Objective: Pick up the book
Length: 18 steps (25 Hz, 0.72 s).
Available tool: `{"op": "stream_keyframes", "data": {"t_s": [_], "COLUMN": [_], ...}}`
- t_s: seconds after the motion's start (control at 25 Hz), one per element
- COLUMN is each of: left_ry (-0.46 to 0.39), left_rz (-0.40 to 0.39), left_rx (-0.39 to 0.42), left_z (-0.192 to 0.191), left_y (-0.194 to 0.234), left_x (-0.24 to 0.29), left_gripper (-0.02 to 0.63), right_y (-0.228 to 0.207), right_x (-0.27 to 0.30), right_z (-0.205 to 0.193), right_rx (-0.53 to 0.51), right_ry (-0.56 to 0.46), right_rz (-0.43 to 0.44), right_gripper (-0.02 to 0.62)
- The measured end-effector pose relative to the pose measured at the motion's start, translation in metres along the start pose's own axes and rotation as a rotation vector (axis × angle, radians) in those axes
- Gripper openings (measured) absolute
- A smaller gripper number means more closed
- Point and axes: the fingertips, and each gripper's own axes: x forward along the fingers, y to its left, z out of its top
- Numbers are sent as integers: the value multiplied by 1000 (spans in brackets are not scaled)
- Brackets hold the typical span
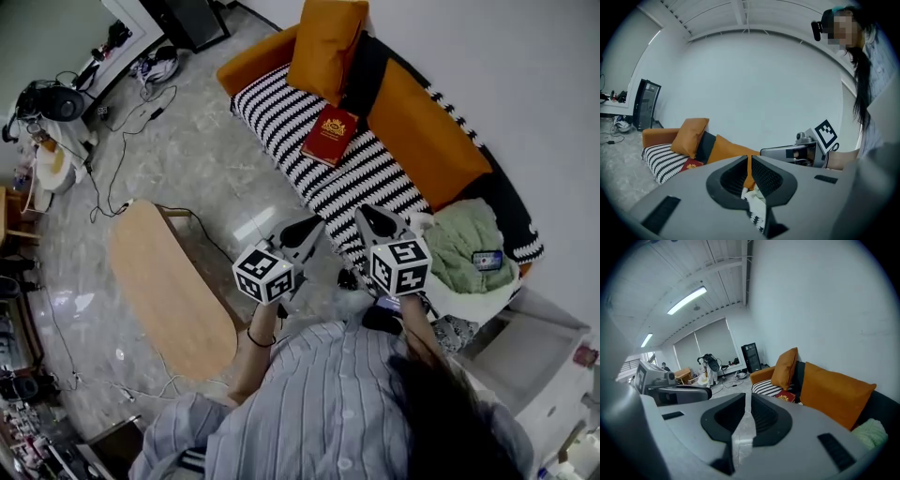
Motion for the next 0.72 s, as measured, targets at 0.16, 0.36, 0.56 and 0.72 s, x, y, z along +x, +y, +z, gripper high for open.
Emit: {"op": "stream_keyframes", "data": {"t_s": [0.16, 0.36, 0.56, 0.72], "left_ry": [-16, -26, -24, -16], "left_rz": [36, 84, 102, 97], "left_rx": [4, -8, -7, -6], "left_z": [8, 8, 13, 14], "left_y": [9, 19, 25, 25], "left_x": [10, 11, 12, 16], "left_gripper": [14, 14, 14, 14], "right_y": [-18, -20, -17, -21], "right_x": [11, 24, 32, 33], "right_z": [13, 16, 21, 21], "right_rx": [-4, -16, -20, -17], "right_ry": [-14, 1, 3, 5], "right_rz": [16, 58, 85, 80], "right_gripper": [51, 49, 49, 49]}}
